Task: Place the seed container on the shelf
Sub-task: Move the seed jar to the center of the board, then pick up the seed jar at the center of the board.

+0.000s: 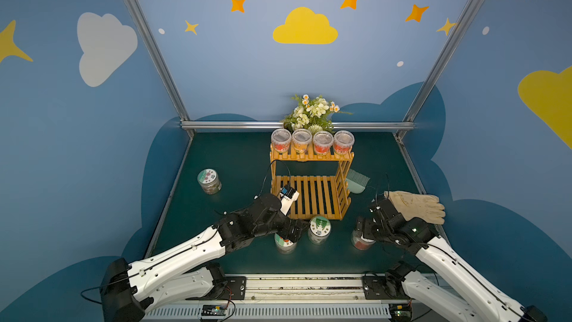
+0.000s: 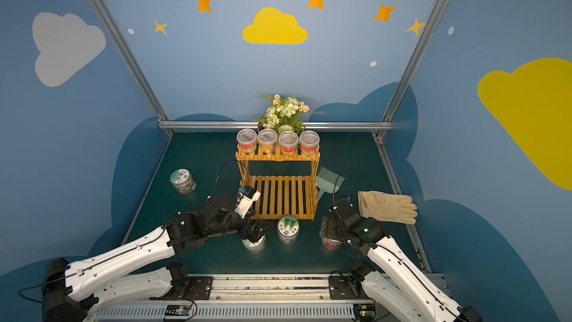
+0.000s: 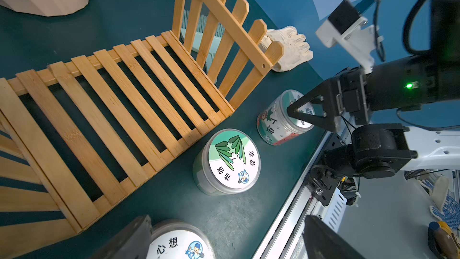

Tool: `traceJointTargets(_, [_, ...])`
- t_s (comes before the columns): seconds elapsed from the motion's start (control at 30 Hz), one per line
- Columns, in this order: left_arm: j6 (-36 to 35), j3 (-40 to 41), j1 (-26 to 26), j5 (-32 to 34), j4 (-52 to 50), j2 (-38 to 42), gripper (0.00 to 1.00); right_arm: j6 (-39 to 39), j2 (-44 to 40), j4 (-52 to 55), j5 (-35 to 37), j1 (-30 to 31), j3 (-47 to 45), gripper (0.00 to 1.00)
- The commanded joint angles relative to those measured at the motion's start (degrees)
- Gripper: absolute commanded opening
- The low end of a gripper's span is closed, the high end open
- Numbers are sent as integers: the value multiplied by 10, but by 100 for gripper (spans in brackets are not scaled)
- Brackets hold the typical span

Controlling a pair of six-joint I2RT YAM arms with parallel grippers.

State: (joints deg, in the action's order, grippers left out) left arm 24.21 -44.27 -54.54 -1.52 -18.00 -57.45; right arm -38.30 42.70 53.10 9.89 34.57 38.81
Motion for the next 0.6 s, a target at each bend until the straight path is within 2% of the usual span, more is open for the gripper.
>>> traceJointTargets(0.0, [-10,-6,-2,2,-2,-1,100,29,-44,-18,-47,-2,35,94])
traceJointTargets(0.13, [-9,-2,-2,8,5,1,100,59,-66,-59,-102,46,48,90])
traceJointTargets(0.2, [-8,3,-2,13,12,4,100,75,-54,-79,-77,111,47,90])
traceJointTargets(0.27, [-7,3,-2,17,12,4,100,94,-23,-95,-19,199,48,92])
traceJointTargets(0.37, [-4,3,-2,24,4,9,100,125,40,-117,52,289,56,95])
traceJointTargets(0.47, [2,10,-3,27,-7,20,100,154,100,-136,94,329,64,98])
traceJointTargets(0.57, [6,20,-3,29,-16,32,100,136,136,-164,99,329,66,98])
